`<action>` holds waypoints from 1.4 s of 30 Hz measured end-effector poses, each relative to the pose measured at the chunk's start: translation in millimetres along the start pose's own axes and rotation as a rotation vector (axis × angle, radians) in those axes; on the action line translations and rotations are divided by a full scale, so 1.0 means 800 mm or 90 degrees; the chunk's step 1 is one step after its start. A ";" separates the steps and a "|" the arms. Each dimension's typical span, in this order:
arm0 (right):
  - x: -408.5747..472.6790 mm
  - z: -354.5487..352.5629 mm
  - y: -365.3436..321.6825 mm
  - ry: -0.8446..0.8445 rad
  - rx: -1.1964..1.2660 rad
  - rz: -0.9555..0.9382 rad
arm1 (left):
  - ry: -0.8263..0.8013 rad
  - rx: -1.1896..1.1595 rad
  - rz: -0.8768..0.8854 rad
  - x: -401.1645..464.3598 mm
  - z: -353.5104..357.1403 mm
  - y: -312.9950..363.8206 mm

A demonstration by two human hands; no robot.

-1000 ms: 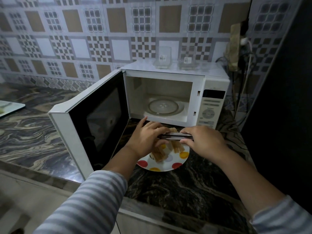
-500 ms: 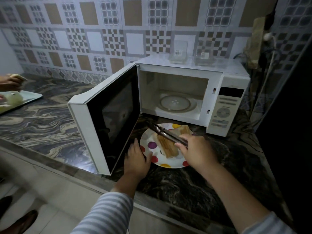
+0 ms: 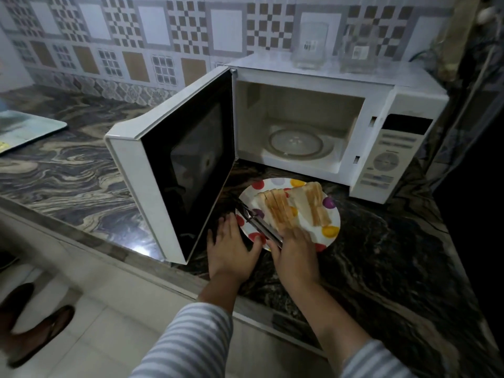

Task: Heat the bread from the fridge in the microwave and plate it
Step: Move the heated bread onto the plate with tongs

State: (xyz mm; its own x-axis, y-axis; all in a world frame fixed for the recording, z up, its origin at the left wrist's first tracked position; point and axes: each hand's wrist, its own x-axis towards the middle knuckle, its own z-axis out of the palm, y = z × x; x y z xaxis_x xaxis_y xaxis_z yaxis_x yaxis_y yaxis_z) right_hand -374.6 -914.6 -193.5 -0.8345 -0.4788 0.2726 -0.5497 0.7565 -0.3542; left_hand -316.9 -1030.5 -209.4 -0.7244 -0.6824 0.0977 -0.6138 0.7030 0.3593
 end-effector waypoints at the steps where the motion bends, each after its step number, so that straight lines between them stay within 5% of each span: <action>1: 0.000 0.003 0.001 0.011 -0.007 -0.003 | -0.002 0.001 0.001 0.000 0.000 0.000; 6: -0.001 0.002 0.007 -0.006 0.044 0.035 | 0.002 -0.003 0.007 -0.002 0.003 -0.001; 13: 0.043 -0.047 0.074 0.184 0.156 0.142 | -0.061 -0.015 0.026 0.011 -0.002 -0.003; 21: 0.092 -0.035 0.153 -0.120 0.082 0.172 | -0.184 -0.074 0.102 0.072 -0.015 -0.022; 28: 0.080 -0.025 0.157 -0.196 -0.017 0.167 | -0.161 -0.001 0.122 0.075 -0.001 -0.016; 31: 0.078 -0.026 0.145 -0.169 0.040 0.208 | -0.155 -0.077 0.071 0.073 -0.001 -0.007; 35: 0.075 -0.024 0.134 -0.059 0.314 0.328 | -0.166 -0.237 0.015 0.059 -0.007 0.018; 38: 0.065 -0.034 0.121 0.030 0.552 0.416 | -0.178 -0.441 -0.031 0.042 -0.010 0.030; 42: 0.042 -0.056 0.112 0.080 0.643 0.456 | -0.168 -0.710 -0.044 0.015 -0.022 0.039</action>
State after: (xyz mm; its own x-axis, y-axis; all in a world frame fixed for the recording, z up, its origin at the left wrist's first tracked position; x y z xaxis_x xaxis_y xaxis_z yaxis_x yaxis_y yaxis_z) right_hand -450.4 -842.6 -175.7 -0.9794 -0.0123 -0.2015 0.1985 0.1227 -0.9724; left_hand -339.6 -1020.4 -181.0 -0.8238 -0.5573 -0.1040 -0.1306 0.0081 0.9914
